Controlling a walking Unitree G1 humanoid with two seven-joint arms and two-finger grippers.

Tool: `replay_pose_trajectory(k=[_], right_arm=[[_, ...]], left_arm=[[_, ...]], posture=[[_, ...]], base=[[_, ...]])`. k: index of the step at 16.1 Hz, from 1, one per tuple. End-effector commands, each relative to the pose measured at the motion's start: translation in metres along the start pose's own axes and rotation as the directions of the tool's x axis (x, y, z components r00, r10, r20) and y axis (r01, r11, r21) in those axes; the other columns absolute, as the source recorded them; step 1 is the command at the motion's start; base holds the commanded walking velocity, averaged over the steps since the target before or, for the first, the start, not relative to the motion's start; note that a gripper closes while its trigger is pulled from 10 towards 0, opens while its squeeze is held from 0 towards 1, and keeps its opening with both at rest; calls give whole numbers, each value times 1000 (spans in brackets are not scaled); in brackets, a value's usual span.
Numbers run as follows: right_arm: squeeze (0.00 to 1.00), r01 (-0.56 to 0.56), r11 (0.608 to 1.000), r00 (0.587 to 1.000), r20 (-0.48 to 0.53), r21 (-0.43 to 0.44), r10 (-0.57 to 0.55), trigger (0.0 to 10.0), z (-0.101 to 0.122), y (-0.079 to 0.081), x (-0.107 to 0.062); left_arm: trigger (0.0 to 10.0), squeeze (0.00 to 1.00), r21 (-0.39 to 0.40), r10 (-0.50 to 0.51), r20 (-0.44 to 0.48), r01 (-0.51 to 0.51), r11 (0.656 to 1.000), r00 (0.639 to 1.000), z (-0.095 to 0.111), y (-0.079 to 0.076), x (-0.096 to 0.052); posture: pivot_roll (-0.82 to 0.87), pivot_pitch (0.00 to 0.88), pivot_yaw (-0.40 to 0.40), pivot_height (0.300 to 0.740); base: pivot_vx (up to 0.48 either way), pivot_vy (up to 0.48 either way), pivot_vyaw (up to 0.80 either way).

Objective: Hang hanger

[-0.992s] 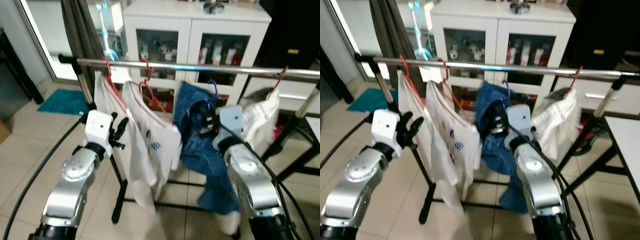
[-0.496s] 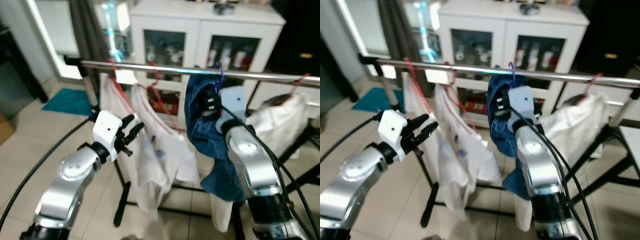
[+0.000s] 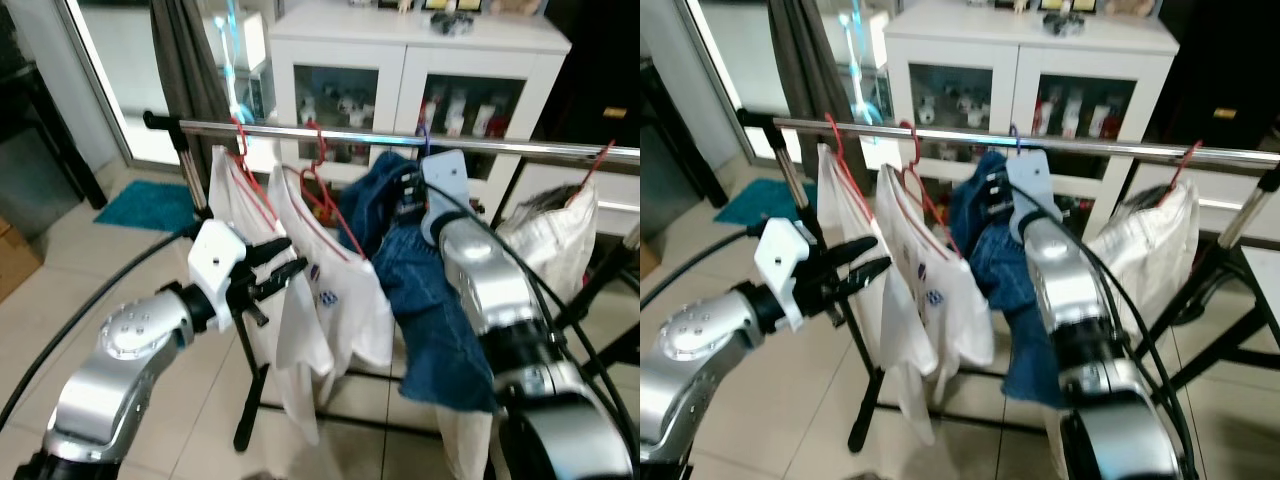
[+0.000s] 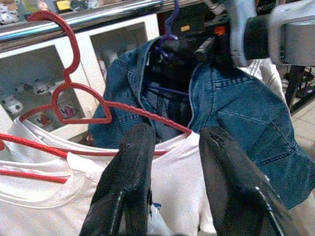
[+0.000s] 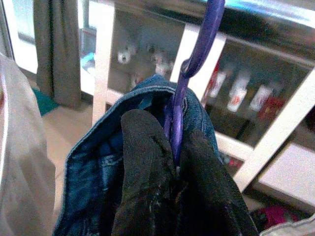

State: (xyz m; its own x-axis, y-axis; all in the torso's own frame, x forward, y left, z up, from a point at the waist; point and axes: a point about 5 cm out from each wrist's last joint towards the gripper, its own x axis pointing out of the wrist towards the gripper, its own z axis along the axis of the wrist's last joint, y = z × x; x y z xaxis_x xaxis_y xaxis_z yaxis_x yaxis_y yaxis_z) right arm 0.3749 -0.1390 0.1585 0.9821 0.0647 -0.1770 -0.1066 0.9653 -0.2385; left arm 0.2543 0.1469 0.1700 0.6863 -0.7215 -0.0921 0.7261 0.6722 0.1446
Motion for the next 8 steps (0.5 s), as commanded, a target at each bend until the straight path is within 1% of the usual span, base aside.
replay_pose_trajectory(k=[1,2,3,4,5,6,7,8], right_arm=[[0,7,1000,1000,-10,-1,-7,10000,5,-4,6],[0,-12,1000,998,-69,6,12,10000,-3,-2,8],[0,-18,1000,994,-105,22,20,10000,-8,-1,10],[0,-18,999,993,-112,33,21,10000,-10,-1,11],[953,-22,996,995,-93,90,30,10000,-9,-1,10],[1000,-17,993,998,-59,118,24,10000,-6,-3,9],[1000,-17,989,1000,-2,147,17,10000,-1,-6,6],[1000,-47,990,996,76,130,37,10000,6,-8,1]], left_arm=[[10000,0,0,-14,0,14,1000,1000,3,0,-2],[10000,0,1,-19,-5,19,1000,1000,3,-1,-3],[10000,0,1,-22,-9,22,1000,1000,2,-2,-3],[10000,0,1,-23,-11,23,1000,1000,2,-2,-3],[10000,0,0,-17,-13,17,1000,1000,2,-1,-4],[10000,0,-2,-4,-10,4,1000,1000,2,0,-3],[10000,0,-11,42,-11,-42,999,999,0,3,-1],[10000,0,-32,128,7,-127,991,992,-2,8,3]], posture=[[-57,0,38,719],[-54,0,36,719],[-52,0,37,719],[-52,0,37,719],[-55,0,39,719],[-55,0,39,719],[-61,0,44,719],[-62,0,46,719]], base=[[0,0,0],[0,0,0],[0,0,0],[0,0,0],[0,0,0],[0,0,0],[0,0,0],[0,0,0]])
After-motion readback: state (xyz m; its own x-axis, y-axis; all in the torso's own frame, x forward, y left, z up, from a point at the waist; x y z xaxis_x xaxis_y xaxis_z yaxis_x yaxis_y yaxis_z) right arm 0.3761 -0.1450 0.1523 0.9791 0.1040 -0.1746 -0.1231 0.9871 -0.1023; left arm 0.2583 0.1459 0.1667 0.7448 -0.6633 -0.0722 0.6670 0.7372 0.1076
